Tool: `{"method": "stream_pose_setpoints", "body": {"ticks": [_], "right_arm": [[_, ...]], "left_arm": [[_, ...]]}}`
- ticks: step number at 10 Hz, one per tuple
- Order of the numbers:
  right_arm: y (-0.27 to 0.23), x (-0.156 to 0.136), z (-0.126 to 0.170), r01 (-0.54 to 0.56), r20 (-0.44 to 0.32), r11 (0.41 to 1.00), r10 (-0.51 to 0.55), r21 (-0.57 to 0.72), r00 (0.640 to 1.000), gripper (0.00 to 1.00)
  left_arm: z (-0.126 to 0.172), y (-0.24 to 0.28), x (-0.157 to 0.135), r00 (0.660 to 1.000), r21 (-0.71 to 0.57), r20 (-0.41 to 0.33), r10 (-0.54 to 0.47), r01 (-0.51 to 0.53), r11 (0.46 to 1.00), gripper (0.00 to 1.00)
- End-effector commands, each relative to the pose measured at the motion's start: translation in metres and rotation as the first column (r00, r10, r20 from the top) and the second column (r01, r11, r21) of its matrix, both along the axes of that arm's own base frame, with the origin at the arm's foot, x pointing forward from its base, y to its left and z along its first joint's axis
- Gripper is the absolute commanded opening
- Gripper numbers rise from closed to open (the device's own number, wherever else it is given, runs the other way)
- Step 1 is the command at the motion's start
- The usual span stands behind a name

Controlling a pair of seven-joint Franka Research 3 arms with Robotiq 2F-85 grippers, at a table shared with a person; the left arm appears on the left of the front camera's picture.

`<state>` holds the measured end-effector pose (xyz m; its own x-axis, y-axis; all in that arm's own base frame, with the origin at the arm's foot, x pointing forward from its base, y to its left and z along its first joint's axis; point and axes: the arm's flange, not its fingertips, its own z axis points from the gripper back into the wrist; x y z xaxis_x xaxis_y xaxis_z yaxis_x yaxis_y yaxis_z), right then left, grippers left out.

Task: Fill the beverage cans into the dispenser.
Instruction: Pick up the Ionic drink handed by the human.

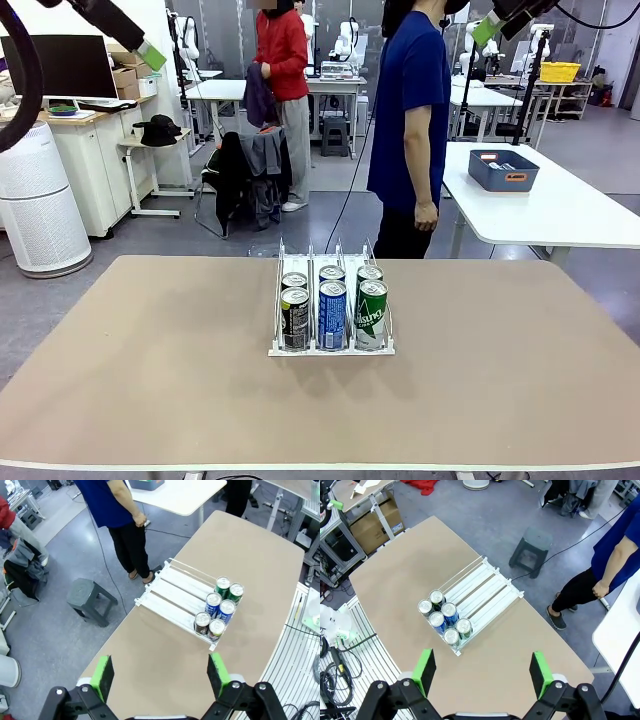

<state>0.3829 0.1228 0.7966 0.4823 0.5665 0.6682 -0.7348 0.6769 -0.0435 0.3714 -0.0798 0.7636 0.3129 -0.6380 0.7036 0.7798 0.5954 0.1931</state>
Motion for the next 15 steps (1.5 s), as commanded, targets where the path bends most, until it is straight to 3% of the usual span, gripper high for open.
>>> {"method": "stream_pose_setpoints", "body": {"ticks": [1, 3, 4, 15], "right_arm": [[0.0009, -0.0002, -0.0001, -0.002, -0.008, 1.0, 0.003, 0.022, 1.0, 1.0], [0.0009, -0.0002, -0.0001, -0.002, -0.008, 1.0, 0.003, 0.022, 1.0, 1.0], [0.0009, -0.0002, -0.0001, -0.002, -0.008, 1.0, 0.003, 0.022, 1.0, 1.0], [0.0009, -0.0002, -0.0001, -0.002, -0.008, 1.0, 0.003, 0.022, 1.0, 1.0]], "left_arm": [[0.0077, 0.0016, -0.0017, 0.999, -0.032, -0.013, -0.047, 0.046, 0.998, 1.0], [0.0121, -0.0009, -0.0066, 0.998, -0.034, 0.016, -0.06, 0.061, 0.998, 1.0], [0.0105, -0.0022, -0.0048, 1.0, -0.014, 0.006, -0.023, 0.023, 1.0, 1.0], [0.0105, -0.0022, -0.0048, 1.0, -0.014, 0.006, -0.023, 0.023, 1.0, 1.0]]}}
